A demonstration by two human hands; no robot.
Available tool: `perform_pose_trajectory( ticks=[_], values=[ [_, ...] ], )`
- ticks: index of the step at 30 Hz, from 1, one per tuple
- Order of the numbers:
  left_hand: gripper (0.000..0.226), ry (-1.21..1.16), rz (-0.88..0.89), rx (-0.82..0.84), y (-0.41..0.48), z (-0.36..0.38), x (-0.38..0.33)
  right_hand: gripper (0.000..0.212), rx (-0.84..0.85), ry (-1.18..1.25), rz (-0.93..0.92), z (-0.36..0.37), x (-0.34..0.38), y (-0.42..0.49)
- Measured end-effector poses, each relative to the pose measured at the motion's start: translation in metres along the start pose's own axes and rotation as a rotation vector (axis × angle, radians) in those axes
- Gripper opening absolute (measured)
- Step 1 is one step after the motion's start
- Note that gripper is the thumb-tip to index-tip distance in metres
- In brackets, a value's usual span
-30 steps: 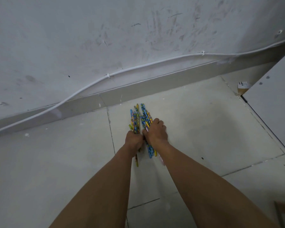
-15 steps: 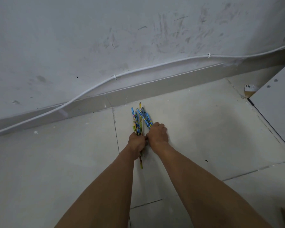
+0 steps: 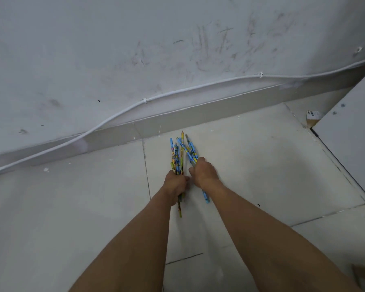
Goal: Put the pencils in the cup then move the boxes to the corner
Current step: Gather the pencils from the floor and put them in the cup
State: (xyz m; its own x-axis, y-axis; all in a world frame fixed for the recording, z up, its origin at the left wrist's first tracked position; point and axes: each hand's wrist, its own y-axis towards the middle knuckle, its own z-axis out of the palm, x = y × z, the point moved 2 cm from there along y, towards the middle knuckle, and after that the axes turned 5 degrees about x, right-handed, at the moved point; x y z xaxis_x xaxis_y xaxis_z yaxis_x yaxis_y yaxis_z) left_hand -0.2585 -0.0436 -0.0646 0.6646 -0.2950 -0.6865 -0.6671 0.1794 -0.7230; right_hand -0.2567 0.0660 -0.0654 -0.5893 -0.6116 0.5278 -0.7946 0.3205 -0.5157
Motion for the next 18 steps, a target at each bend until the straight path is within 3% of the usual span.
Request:
perform_pose_trajectory(
  ticks=[4,9,13,18],
  values=[
    [0.017,0.006,-0.005,0.030,-0.010,0.004,-0.009,0.029,0.101,0.310,-0.124,-0.013,-0.007,-0.004],
    [0.024,0.083,0.119,0.111,-0.022,0.024,-0.024,0.040,0.127,0.666,-0.197,-0.027,-0.010,-0.015],
    [0.037,0.137,0.201,0.138,-0.031,0.039,-0.036,0.033,0.139,0.793,-0.195,-0.034,-0.012,-0.022],
    [0.035,0.225,0.235,0.140,-0.039,0.046,-0.041,0.031,0.189,0.854,-0.178,-0.044,-0.014,-0.032]
  ],
)
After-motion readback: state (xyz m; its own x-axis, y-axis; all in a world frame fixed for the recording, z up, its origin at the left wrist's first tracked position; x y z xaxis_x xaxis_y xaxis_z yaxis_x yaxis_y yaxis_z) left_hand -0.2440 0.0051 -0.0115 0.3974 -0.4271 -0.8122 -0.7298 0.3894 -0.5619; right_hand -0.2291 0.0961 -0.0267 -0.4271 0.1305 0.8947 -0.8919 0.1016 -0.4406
